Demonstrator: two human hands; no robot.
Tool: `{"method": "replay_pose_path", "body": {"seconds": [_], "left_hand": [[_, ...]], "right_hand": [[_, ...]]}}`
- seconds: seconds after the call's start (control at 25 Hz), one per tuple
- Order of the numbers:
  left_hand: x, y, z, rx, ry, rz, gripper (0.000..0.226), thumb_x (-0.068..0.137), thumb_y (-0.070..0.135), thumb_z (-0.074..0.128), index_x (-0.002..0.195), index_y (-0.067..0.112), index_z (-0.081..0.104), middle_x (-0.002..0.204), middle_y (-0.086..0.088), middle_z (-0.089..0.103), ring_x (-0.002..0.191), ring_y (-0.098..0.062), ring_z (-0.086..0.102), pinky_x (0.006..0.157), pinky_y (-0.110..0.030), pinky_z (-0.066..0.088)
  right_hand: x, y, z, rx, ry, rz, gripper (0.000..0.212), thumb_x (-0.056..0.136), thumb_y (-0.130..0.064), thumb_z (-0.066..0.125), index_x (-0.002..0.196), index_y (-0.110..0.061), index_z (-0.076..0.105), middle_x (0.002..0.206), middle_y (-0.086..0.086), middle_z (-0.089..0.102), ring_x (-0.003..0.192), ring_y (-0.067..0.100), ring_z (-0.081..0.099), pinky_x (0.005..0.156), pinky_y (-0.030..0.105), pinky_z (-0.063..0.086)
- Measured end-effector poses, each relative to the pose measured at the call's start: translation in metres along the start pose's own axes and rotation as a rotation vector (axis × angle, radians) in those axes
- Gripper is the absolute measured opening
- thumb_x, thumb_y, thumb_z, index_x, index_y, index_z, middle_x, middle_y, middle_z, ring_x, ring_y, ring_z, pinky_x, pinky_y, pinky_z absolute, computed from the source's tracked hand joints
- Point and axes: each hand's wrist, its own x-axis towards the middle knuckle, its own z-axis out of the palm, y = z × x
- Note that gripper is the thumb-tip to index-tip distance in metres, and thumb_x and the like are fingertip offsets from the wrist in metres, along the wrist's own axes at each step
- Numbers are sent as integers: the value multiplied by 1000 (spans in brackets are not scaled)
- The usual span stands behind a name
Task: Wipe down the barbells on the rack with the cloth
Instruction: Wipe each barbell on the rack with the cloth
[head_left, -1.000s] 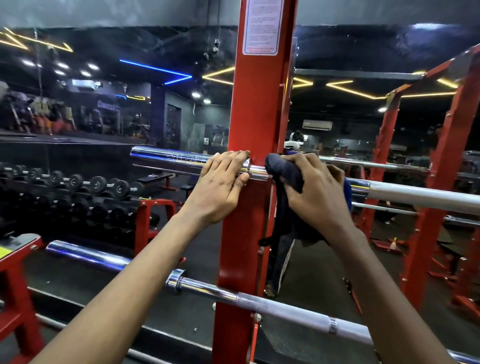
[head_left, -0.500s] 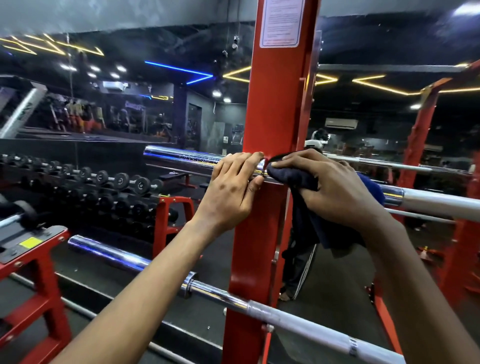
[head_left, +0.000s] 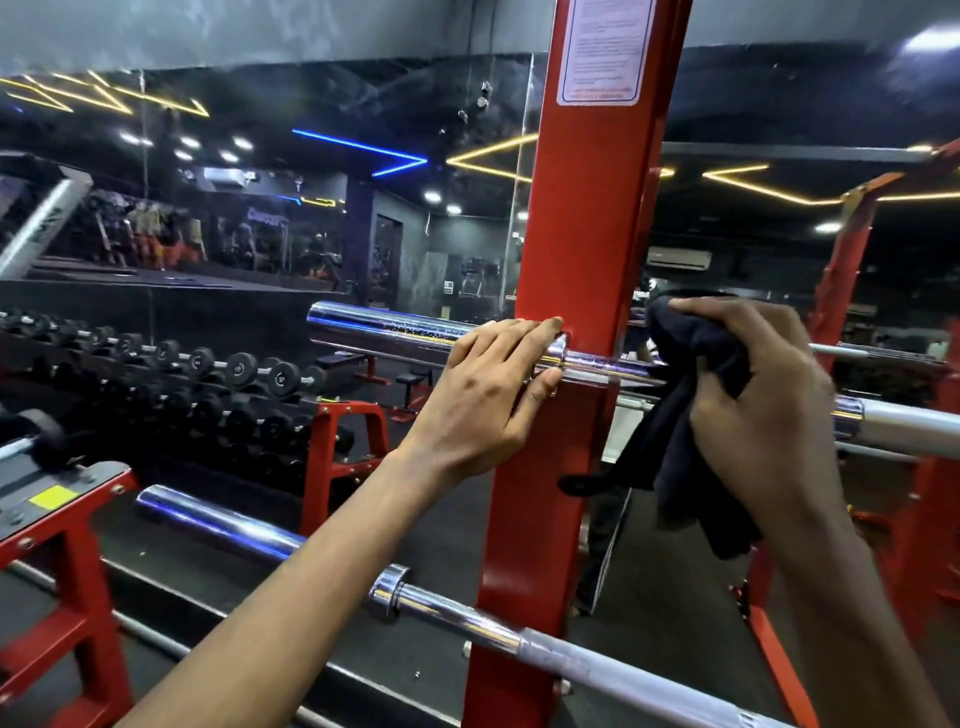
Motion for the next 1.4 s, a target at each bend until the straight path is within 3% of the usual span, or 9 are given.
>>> {"method": "replay_pose_path", "body": {"seconds": [0.08, 0.24, 0.4, 0.6, 0.72, 0.84, 1.12, 1.28, 1.4], "left_hand": [[0, -8, -5, -36, -10, 10, 49, 107, 37, 34, 148, 13, 47, 138, -2, 59, 135, -17, 47, 116, -30, 25], [-8, -51, -20, -60, 8, -51, 39, 104, 25, 37, 138, 14, 55, 133, -1, 61, 133, -17, 49, 115, -31, 27], [-18, -93, -34, -48, -21, -75, 35, 103, 22, 40, 133, 16, 57, 132, 2, 61, 132, -16, 49, 117, -28, 24], [-22, -108, -37, -83, -51, -49, 41, 103, 25, 39, 140, 16, 54, 138, 1, 58, 135, -15, 45, 120, -29, 21], [-21, -112, -40, -137, -70, -27, 45, 102, 25, 37, 142, 13, 54, 141, -1, 58, 136, -15, 45, 119, -26, 19], [-20, -129, -47, -153, -85, -33, 45, 102, 25, 36, 142, 15, 53, 142, -1, 57, 137, -14, 45, 120, -27, 18], [-22, -186, -55, -168, 24, -266, 36, 100, 25, 36, 127, 21, 60, 123, 2, 65, 123, -16, 52, 106, -27, 22], [-29, -194, -50, -303, 4, -264, 36, 104, 28, 33, 117, 18, 65, 117, 4, 66, 113, -15, 56, 101, -38, 36], [-32, -198, -48, -322, 28, -228, 37, 106, 28, 33, 120, 16, 65, 119, 4, 65, 112, -15, 57, 101, -38, 38]], "right_hand": [[-2, -17, -1, 0, 45, -10, 58, 82, 13, 62, 124, -26, 68, 125, -5, 58, 119, 11, 58, 105, 17, 43], [-7, -58, 14, -108, -72, -53, 62, 79, 9, 60, 126, -31, 67, 126, -9, 57, 119, 22, 57, 105, 46, 48], [-2, -78, 56, -316, -209, 61, 58, 82, -1, 58, 129, -34, 62, 129, -7, 57, 114, 31, 56, 100, 51, 47], [3, -82, 105, -432, -1, 189, 50, 91, -11, 61, 138, -24, 56, 138, 2, 56, 113, 36, 60, 98, 46, 47], [-19, -82, 114, -446, 82, 180, 58, 87, -4, 65, 142, -20, 55, 143, 3, 55, 121, 32, 57, 110, 44, 39], [-31, -83, 120, -492, 83, 171, 69, 82, 2, 66, 146, -19, 52, 148, 1, 51, 136, 29, 50, 123, 45, 24], [-57, -104, 145, -365, 124, 200, 74, 80, 10, 65, 147, -18, 52, 153, -3, 45, 135, 26, 45, 122, 51, 32], [-32, -98, 156, -395, 115, 151, 61, 86, 2, 64, 143, -18, 57, 152, -5, 47, 133, 28, 46, 122, 46, 30], [-10, -94, 165, -440, 142, 150, 54, 86, -6, 66, 137, -22, 60, 149, -6, 53, 130, 35, 50, 119, 51, 31]]}}
